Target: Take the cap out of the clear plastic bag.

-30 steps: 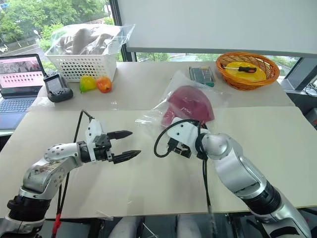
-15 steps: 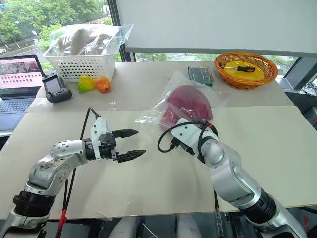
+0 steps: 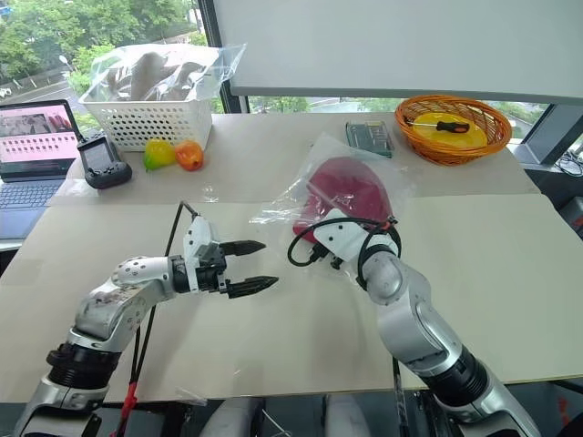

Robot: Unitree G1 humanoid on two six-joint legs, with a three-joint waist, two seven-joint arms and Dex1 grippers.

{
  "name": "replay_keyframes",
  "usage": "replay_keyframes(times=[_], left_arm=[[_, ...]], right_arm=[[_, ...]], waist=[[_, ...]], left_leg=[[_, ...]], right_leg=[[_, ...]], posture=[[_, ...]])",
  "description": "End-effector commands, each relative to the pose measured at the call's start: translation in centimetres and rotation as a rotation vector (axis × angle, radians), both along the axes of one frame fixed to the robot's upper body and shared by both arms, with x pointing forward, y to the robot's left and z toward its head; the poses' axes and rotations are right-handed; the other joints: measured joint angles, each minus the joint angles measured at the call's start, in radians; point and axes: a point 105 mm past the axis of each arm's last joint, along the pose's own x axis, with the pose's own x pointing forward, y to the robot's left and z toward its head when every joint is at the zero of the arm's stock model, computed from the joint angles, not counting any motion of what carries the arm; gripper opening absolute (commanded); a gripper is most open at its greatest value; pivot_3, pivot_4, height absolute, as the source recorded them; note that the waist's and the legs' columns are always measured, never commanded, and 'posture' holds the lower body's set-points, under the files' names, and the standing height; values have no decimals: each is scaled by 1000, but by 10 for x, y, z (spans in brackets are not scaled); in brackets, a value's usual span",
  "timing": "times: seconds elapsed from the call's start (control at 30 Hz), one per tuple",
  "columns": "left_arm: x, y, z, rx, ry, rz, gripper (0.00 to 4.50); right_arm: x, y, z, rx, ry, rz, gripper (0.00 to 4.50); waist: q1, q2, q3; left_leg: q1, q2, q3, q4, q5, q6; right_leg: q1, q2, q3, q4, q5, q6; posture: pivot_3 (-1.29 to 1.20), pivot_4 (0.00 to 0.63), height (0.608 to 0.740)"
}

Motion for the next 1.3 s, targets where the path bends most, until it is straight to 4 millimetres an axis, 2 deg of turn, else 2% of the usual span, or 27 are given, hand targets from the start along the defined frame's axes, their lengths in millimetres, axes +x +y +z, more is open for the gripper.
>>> replay_keyframes(times=[0.03,0.1,0.2,0.23,0.27,0.67,0.9,1.03,1.17,1.3], left_arm=[[1,-4,6,-7,-38,-11,4500],[2,-6,5,-10,-38,-10,4500],[3,-9,4,-17,-33,1,4500],[4,-10,3,-19,-33,4,4500],[3,-12,3,-22,-32,2,4500],[2,-15,0,-21,-29,5,4500],[9,-15,0,-40,-10,32,4500],[16,-30,-13,-92,200,71,4500],[10,-54,-20,-292,514,87,4500],[24,-63,-26,-537,804,203,4500]], right_arm=[[1,1,20,5,-79,11,1260],[1,2,22,10,-80,19,1260],[2,4,26,16,-91,26,522],[3,4,26,16,-86,30,144],[4,4,26,9,-85,29,32],[6,6,29,10,-102,34,32],[6,8,30,8,-103,42,32],[8,3,31,-4,-106,23,32],[10,2,32,-16,-104,22,32],[11,0,33,-29,-109,18,32]], waist=[[-1,0,0],[-1,0,0],[0,0,0],[0,0,0],[0,0,0],[-1,0,0],[0,0,0],[2,0,0],[1,0,0],[-2,0,0]], left_leg=[[0,0,0,0,0,0],[0,0,0,0,0,0],[0,0,0,0,0,0],[0,0,0,0,0,0],[0,0,0,0,0,0],[0,0,0,0,0,0],[0,0,0,0,0,0],[0,0,0,0,0,0],[0,-1,0,1,0,0],[0,-1,-1,1,0,0]], right_leg=[[0,0,0,0,0,0],[0,0,0,0,0,0],[0,0,0,0,0,0],[0,0,0,0,0,0],[0,0,0,0,0,0],[0,0,0,0,1,-2],[0,0,0,0,1,-2],[0,0,0,0,1,-2],[1,-1,0,0,0,0],[1,-1,0,1,1,0]], posture=[[0,150,736],[0,150,736],[0,150,736],[0,150,736],[0,150,736],[0,150,736],[0,150,736],[0,150,736],[0,150,736],[0,150,736]])
